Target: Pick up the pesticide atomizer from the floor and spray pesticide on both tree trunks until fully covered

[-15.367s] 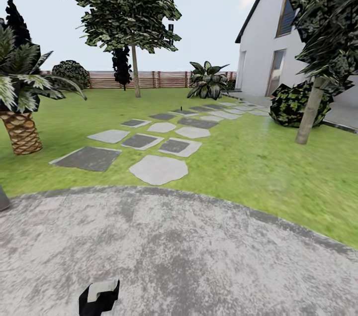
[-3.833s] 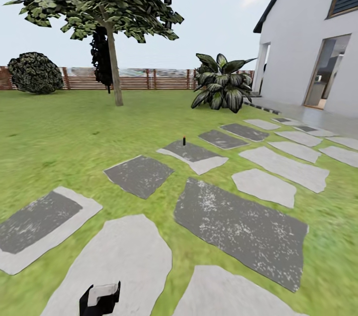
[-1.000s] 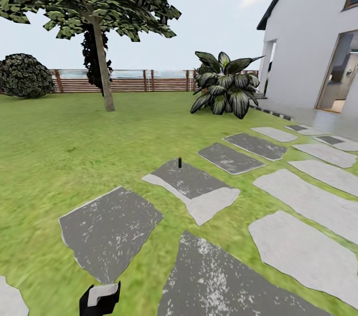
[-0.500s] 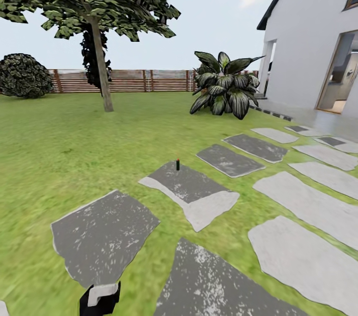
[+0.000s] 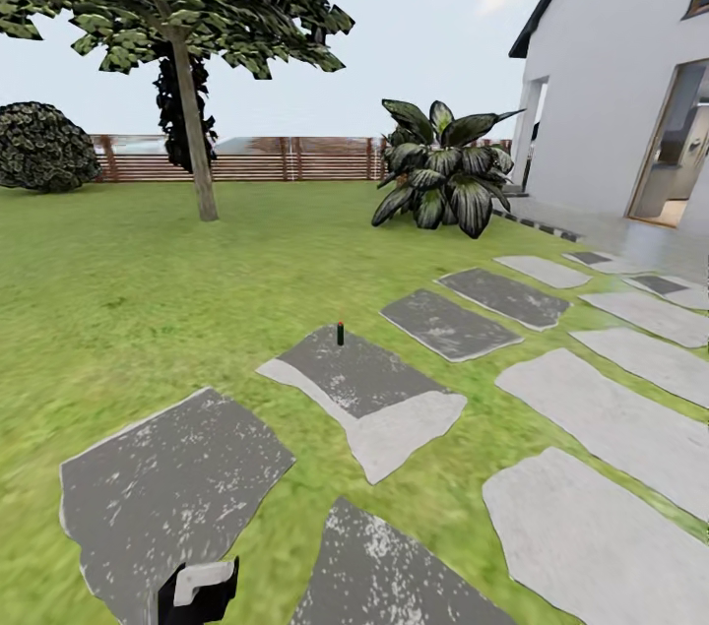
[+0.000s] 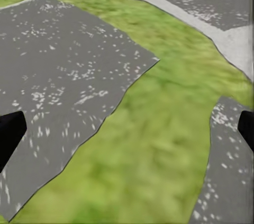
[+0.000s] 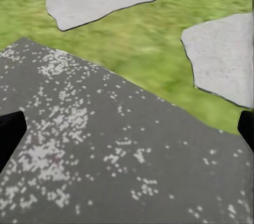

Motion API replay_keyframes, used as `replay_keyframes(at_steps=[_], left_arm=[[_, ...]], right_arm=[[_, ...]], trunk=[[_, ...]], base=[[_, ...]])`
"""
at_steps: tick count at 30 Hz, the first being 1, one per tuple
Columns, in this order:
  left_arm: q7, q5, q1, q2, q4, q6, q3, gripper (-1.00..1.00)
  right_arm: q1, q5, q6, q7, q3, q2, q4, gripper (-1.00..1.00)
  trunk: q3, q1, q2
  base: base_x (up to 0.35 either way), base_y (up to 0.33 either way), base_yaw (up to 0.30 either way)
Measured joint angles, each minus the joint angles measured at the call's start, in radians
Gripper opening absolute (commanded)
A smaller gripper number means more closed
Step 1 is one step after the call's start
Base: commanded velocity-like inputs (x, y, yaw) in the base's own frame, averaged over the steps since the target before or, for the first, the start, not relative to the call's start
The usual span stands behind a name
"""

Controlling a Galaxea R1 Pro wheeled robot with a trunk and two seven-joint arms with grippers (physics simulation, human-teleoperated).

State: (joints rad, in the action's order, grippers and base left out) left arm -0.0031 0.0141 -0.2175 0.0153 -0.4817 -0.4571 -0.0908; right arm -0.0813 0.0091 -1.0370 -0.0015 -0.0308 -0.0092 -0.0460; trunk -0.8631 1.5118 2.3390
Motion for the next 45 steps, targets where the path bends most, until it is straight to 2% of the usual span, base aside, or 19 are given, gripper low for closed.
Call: replay_keyframes(at_steps=[14,30,45], left_arm=[[0.0,0.0,0.0,0.0,0.0,0.0,-0.001,1.0],[0.001,0.001,0.0,0.0,0.0,0.0,-0.001,1.0],[0.001,0.001,0.0,0.0,0.0,0.0,-0.001,1.0]], right_arm=[[0.0,0.0,0.0,0.0,0.0,0.0,0.0,1.0],[0.0,0.0,0.0,0.0,0.0,0.0,0.0,1.0],[0.0,0.0,0.0,0.0,0.0,0.0,0.0,1.0]], trunk=[[0.0,0.0,0.0],[0.0,0.0,0.0],[0.0,0.0,0.0]], base=[[0.033,-0.32,0.0],[0.178,-0.317,0.009],[0.203,-0.309,0.227]])
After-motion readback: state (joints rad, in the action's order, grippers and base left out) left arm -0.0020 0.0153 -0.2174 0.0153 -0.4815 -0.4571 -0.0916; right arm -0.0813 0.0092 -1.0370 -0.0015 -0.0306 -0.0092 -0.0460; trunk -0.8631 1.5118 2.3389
